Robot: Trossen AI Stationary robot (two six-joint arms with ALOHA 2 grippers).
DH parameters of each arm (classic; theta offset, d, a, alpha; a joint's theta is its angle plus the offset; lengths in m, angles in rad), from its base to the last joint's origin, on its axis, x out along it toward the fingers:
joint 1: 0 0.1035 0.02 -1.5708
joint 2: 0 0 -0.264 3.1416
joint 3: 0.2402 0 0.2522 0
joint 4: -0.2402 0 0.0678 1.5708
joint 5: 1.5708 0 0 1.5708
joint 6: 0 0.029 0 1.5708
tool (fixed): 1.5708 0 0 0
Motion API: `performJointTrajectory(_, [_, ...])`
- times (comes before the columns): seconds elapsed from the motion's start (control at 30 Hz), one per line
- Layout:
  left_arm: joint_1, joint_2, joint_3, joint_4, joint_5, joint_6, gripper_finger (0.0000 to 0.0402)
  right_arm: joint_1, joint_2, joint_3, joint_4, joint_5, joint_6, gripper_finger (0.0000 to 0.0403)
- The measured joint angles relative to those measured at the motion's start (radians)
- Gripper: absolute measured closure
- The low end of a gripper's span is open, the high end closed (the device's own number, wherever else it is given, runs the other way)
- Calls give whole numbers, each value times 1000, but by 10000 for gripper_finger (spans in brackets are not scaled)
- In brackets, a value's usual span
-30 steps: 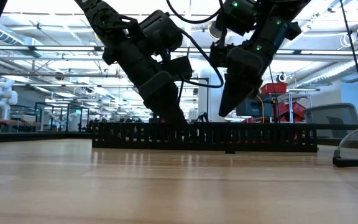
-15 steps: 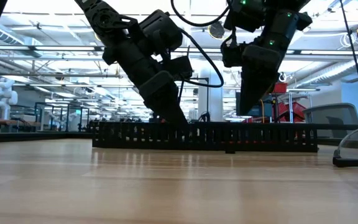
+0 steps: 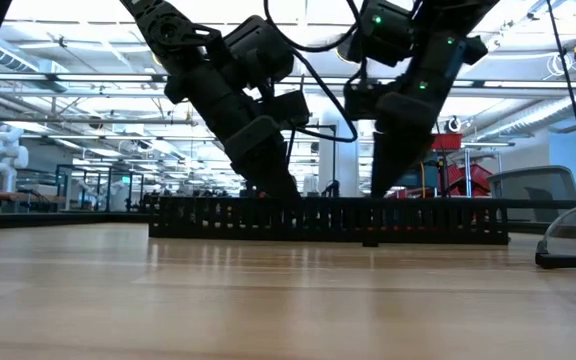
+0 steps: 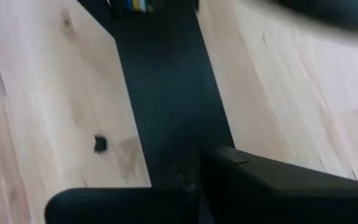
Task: Ziptie cables
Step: Close the black cable duct
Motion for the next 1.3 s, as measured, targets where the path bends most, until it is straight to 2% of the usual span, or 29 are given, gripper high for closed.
performJointTrajectory(0.3, [0, 0, 0, 0, -2, 2, 159, 0, 38, -2, 150, -5, 8, 403])
performJointTrajectory(0.93, [-1, 0, 0, 20, -5, -2, 159, 0, 41, -5, 145, -5, 33, 403])
performJointTrajectory(1.1, [0, 0, 1, 42, 29, -12, 129, 0, 41, -5, 146, -5, 32, 403])
performJointTrajectory(1.3, [-1, -2, 2, 30, 38, -57, 62, 0, 41, -5, 146, -5, 32, 403])
